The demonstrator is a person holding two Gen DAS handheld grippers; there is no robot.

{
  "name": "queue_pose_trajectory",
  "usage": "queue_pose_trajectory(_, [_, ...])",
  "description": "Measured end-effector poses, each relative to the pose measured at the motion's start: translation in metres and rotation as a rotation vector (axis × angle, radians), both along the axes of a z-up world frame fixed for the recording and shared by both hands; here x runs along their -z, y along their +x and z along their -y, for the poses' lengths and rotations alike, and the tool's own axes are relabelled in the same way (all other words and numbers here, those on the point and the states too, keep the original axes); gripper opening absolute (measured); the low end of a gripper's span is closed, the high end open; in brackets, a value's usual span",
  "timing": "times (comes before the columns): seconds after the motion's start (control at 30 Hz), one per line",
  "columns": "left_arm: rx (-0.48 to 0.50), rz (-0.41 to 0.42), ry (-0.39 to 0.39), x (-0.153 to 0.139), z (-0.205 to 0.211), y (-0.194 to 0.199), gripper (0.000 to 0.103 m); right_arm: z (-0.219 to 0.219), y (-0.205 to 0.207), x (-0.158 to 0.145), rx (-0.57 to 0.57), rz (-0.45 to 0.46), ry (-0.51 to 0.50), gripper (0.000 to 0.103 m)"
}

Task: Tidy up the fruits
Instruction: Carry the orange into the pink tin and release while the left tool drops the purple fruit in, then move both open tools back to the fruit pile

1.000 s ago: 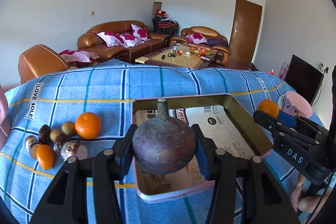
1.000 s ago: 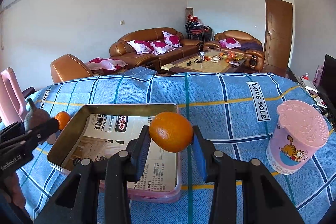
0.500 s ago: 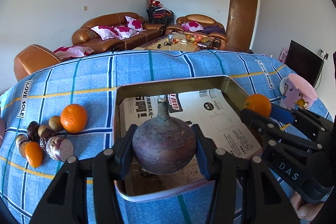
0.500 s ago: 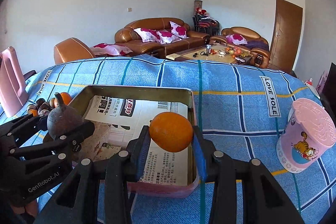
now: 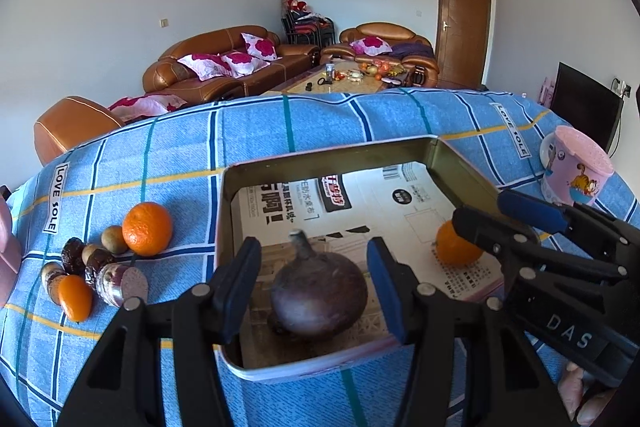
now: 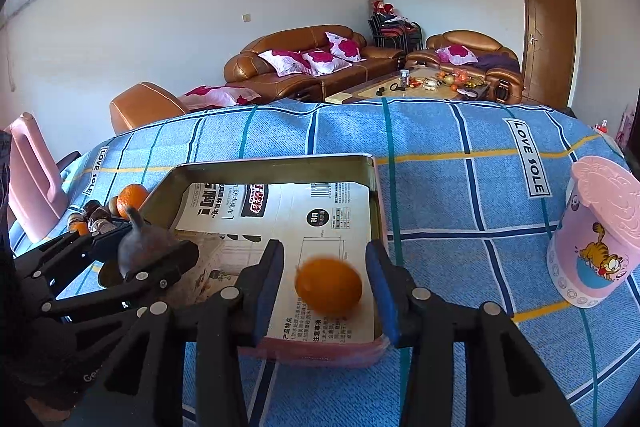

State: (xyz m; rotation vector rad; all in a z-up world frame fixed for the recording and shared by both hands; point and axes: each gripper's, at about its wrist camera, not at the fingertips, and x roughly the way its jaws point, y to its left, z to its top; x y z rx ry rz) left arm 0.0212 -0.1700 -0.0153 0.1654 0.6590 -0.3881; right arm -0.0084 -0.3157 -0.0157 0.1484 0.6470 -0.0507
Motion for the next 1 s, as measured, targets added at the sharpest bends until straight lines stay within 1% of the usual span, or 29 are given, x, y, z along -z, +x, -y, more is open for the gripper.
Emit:
queue_pose_trajectory(0.03, [-0.006,0.005,0.003,0.0,0.0,0.0,0.061,-0.001,-0.001,-0.001,0.005,0.007,-0.003,0.053])
queue_pose_trajectory(0.07, [-0.011,0.007,0.004,-0.001,-0.001,-0.001,0.063,-0.002,-0.003,-0.003,0.008,0.018,-0.008,0.054])
queue_pose_trajectory(0.13, [-0.02,0.018,0.003,-0.002,-0.002,-0.002,0.075,-0.001,-0.006,-0.006,0.023,0.045,-0.02,0.055])
queue_pose_trajectory(0.2, [-0.037,0.051,0.005,-0.005,-0.004,-0.007,0.081,0.002,-0.009,-0.01,0.051,0.078,-0.026,0.063])
queue_pose_trajectory(0.23, [-0.044,0.07,0.006,-0.007,-0.005,-0.009,0.09,0.004,-0.012,-0.012,0.075,0.099,-0.034,0.067])
queue_pose_trajectory(0.3, [-0.052,0.104,0.001,-0.01,-0.007,-0.014,0.1,0.006,-0.017,-0.018,0.121,0.148,-0.064,0.067])
queue_pose_trajectory(0.4, [-0.071,0.147,-0.001,-0.014,-0.011,-0.016,0.1,0.01,-0.026,-0.025,0.198,0.21,-0.108,0.067])
queue_pose_trajectory(0.47, [-0.089,0.161,0.004,-0.016,-0.014,-0.016,0.1,0.013,-0.03,-0.027,0.235,0.231,-0.121,0.071])
queue_pose_trajectory(0.53, [-0.103,0.162,0.0,-0.017,-0.019,-0.014,0.1,0.016,-0.031,-0.028,0.26,0.245,-0.131,0.072])
queue_pose_trajectory(0.63, [-0.118,0.169,0.0,-0.018,-0.023,-0.013,0.1,0.017,-0.033,-0.028,0.278,0.257,-0.148,0.072])
queue_pose_trajectory(0.8, [-0.123,0.18,0.014,-0.018,-0.026,-0.015,0.1,0.014,-0.034,-0.028,0.284,0.252,-0.169,0.072])
queue_pose_trajectory(1.0, [-0.13,0.193,0.008,-0.019,-0.047,-0.016,0.1,0.012,-0.044,-0.029,0.318,0.272,-0.168,0.072])
